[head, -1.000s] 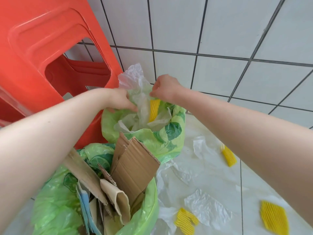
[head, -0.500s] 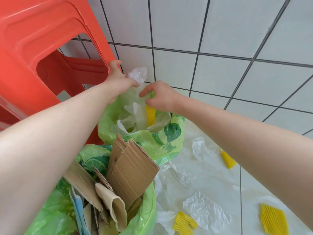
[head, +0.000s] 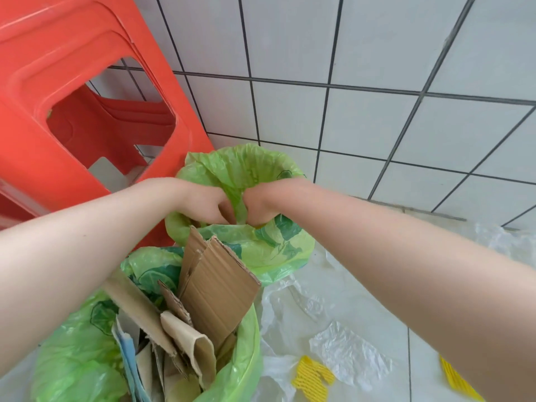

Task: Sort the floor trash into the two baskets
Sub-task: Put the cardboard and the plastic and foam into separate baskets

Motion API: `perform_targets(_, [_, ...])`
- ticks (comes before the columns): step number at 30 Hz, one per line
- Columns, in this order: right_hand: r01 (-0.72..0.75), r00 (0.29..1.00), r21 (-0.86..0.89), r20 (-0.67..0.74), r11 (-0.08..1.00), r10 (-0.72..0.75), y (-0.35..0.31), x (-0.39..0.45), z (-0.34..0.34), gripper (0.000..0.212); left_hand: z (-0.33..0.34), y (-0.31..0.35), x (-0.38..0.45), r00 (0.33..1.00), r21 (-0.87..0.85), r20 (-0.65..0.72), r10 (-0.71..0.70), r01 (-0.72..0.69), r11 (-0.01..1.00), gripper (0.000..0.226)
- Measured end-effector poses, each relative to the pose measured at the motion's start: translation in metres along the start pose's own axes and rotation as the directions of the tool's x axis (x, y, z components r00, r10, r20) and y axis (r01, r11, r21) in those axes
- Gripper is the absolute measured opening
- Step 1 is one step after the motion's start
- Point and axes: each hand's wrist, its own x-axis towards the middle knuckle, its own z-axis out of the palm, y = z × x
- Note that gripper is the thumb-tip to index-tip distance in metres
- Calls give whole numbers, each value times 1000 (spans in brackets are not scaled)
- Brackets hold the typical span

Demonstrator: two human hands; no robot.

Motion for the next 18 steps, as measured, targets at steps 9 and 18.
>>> perform_targets(9, [150, 956, 240, -281, 959, -80, 12, -16, -9, 29, -19, 1, -7, 987, -135, -153, -48, 27, 990, 15])
perform_targets(18, [333, 873, 722, -479, 607, 92, 57, -122, 13, 18, -22, 72, -66, 857, -240, -509, 84, -235, 942, 13])
